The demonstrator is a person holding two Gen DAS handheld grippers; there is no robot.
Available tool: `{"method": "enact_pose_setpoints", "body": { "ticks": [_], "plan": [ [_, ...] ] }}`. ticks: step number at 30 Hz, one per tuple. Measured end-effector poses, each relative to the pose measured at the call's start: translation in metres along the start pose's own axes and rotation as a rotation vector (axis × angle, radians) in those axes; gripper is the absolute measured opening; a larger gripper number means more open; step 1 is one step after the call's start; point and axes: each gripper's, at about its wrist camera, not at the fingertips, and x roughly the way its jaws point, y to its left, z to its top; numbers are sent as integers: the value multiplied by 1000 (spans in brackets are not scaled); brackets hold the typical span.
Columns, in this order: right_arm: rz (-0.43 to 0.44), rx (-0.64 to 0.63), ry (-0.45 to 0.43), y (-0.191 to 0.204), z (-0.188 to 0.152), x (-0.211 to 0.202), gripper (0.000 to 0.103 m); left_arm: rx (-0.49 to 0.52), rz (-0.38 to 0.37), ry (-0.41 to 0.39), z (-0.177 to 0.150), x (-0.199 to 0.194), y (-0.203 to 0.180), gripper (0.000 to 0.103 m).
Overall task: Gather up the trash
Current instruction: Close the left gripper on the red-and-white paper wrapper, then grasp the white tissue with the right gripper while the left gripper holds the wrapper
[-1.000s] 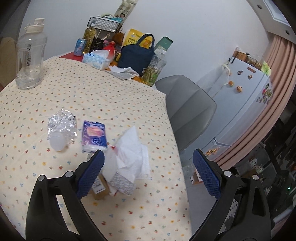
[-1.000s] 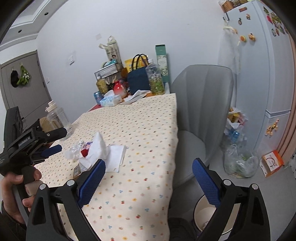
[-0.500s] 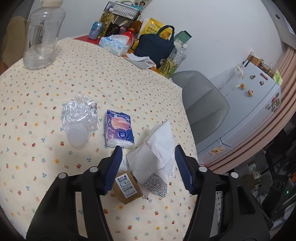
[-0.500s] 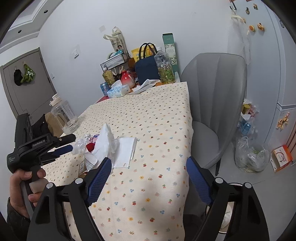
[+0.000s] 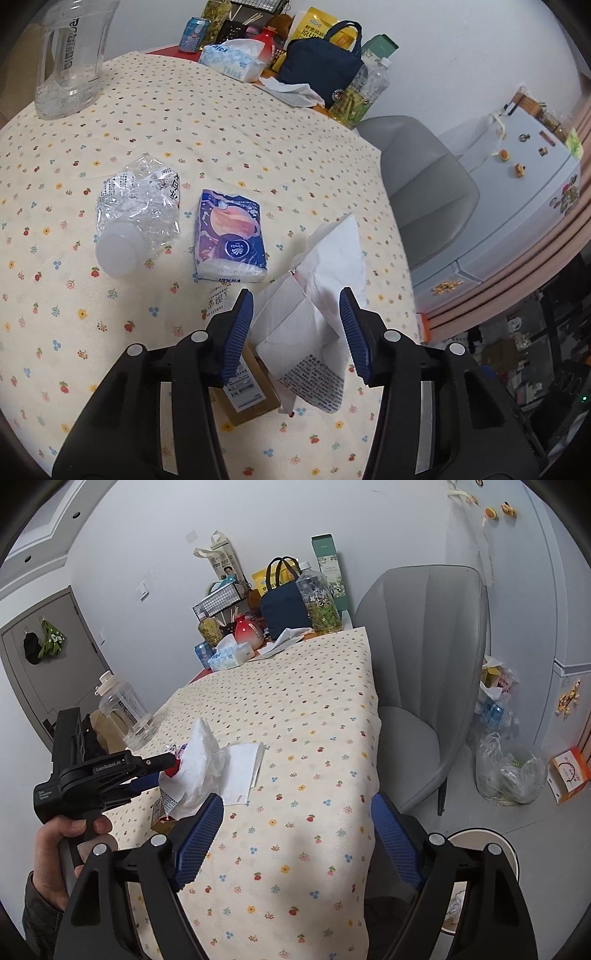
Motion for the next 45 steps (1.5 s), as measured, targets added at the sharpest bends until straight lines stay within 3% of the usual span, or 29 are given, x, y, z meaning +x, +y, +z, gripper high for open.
{"method": "enact_pose_setpoints", "body": {
  "ticks": [1, 6, 18, 27, 33, 35, 37, 39, 41, 45],
  "plan": [
    [1, 1, 0, -1, 0, 0, 81, -4, -1, 2, -1, 0, 1, 33],
    [6, -1, 1, -2, -1, 0, 81, -14, -12, -6, -3, -6, 5, 19],
    [94, -73, 5, 42, 14, 17, 78, -30, -19, -96, 10, -46, 23, 18],
    [189, -149, 100, 95, 16, 63, 75, -83, -11, -161, 14, -75, 55, 17],
    [200, -187, 160, 122, 11, 98, 72, -112, 9, -179, 14, -86, 74, 17],
    [196, -186, 179, 127, 12, 108, 66, -117, 12, -180, 13, -88, 79, 17],
    [192, -185, 201, 129, 12, 120, 54, -122, 14, -182, 13, -90, 83, 17],
    [192, -179, 226, 132, 13, 129, 37, -125, 14, -184, 13, -90, 85, 17],
    [189, -182, 238, 134, 14, 135, 10, -127, 14, -183, 12, -90, 86, 17],
    [187, -206, 197, 136, 20, 125, 2, -121, 8, -181, 12, -89, 84, 17]
  ]
}}
